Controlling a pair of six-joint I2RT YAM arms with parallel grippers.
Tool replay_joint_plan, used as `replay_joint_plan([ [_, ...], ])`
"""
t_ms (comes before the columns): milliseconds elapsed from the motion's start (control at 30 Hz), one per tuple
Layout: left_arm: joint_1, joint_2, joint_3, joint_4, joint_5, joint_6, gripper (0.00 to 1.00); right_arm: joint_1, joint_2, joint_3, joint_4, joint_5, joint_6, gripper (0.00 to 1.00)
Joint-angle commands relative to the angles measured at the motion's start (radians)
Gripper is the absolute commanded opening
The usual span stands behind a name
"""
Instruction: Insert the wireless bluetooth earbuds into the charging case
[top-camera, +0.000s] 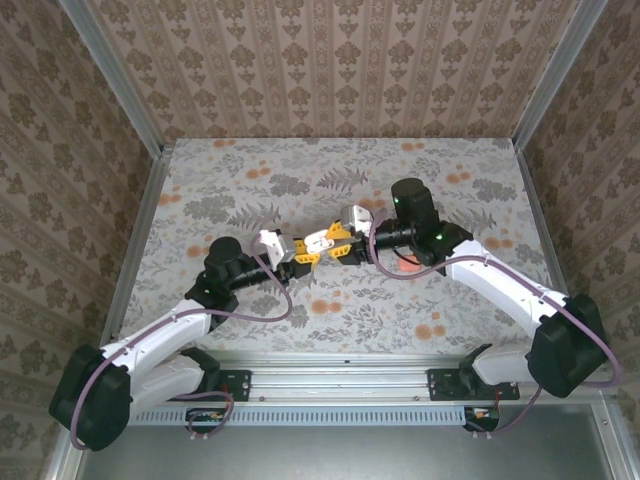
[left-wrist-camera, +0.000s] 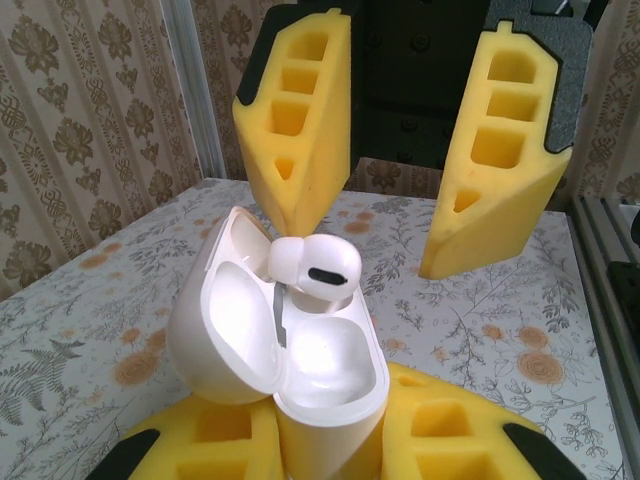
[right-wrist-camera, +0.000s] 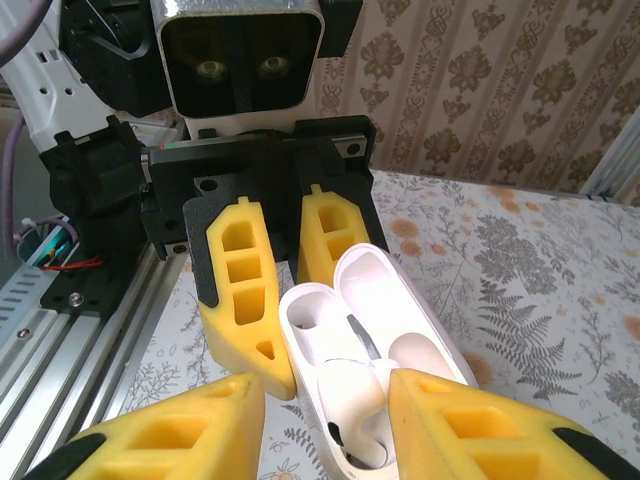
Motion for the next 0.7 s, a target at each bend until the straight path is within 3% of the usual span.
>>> replay_joint_plan([
  [0, -0.01, -0.006, 0.035, 0.038, 0.013, 0.022, 0.06, 0.006, 0.02, 0.041, -0.059, -0.044, -0.036, 0.38],
  [400, -0.014, -0.006, 0.038, 0.028, 0.014, 0.026, 0.06, 0.007, 0.028, 0.083, -0.165, 0.006, -0.102, 0.4],
  [667, -0.014, -0.008, 0.038, 0.026, 0.011, 0.03, 0.06, 0.007, 0.003, 0.072, -0.152, 0.111, -0.086, 0.32],
])
